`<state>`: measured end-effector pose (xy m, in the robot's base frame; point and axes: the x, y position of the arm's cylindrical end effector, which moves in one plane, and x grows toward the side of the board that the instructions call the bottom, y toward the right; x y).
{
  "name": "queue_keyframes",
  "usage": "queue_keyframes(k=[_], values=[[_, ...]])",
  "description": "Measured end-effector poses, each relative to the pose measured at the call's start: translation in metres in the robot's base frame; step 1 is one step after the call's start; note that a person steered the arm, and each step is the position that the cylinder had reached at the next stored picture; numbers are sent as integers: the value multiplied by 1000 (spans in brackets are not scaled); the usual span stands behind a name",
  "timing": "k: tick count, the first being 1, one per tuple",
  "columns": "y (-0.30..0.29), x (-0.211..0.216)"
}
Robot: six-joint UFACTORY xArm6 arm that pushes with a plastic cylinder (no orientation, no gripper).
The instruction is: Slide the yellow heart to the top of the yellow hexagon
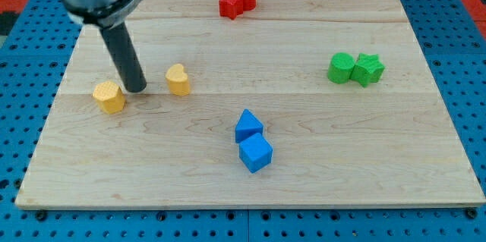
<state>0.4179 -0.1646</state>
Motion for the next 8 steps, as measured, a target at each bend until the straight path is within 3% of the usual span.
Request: queue_keyframes(k=[1,2,3,4,8], values=[[-25,0],[-27,62],[-35,80],[-30,72],[129,15]])
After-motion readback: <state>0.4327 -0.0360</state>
